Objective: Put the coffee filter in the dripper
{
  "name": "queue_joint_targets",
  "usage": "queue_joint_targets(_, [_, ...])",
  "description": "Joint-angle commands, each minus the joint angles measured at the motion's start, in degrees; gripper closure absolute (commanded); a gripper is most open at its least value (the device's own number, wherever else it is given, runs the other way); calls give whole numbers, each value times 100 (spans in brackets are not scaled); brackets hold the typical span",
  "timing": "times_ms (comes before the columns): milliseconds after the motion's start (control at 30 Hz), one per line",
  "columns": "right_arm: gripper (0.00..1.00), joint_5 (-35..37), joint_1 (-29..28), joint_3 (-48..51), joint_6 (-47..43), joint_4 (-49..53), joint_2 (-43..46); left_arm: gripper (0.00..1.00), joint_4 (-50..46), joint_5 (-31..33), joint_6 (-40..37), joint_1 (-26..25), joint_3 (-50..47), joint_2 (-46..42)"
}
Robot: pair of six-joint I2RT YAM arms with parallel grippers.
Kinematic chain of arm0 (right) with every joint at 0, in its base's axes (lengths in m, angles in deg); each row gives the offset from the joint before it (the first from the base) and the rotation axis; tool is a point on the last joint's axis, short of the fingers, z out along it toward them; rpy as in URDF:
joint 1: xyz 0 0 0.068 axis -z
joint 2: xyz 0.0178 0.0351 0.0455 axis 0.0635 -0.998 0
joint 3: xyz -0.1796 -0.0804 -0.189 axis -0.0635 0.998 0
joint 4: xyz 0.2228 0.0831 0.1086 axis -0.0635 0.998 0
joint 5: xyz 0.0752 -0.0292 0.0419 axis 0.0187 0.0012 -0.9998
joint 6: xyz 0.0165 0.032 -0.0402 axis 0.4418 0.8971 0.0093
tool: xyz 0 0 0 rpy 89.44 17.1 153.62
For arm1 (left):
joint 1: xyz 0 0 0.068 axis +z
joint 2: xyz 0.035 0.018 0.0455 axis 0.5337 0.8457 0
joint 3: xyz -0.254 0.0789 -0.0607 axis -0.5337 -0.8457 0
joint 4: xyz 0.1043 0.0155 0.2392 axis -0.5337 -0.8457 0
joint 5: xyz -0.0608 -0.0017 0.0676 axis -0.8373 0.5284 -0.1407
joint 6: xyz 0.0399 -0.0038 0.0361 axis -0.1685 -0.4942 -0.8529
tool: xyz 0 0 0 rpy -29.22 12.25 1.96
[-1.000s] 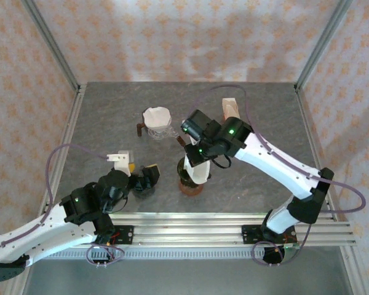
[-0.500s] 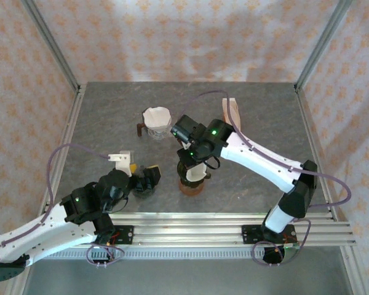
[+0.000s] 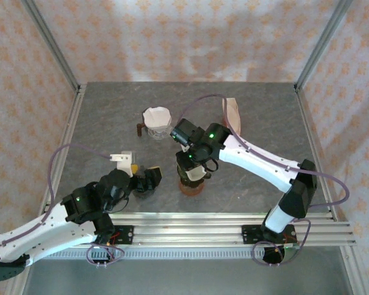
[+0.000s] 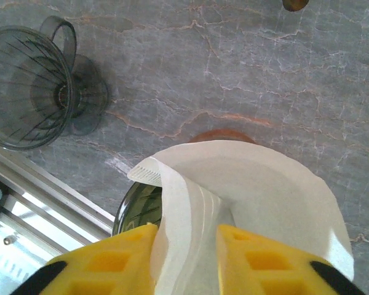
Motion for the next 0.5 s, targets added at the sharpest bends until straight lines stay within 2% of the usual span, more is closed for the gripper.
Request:
queue_joint_targets(0, [62, 159, -33, 98, 88, -181, 547, 0, 148, -47, -22, 54, 174, 33])
queue_joint_targets(167, [56, 368, -33, 440, 247, -415, 1127, 2, 250, -188, -123, 65, 294, 181])
queue_joint_targets(300, [54, 855, -33, 1030, 479, -755, 1795, 29, 168, -430, -387, 66, 743, 719])
queue_joint_targets(333, [54, 999, -28, 1207, 544, -831, 1962, 32, 99, -499, -468, 75, 920, 941])
queue_joint_targets(467, [53, 1326, -33, 1697, 680, -1003, 2373, 33, -105, -749, -677, 88, 1580, 1809])
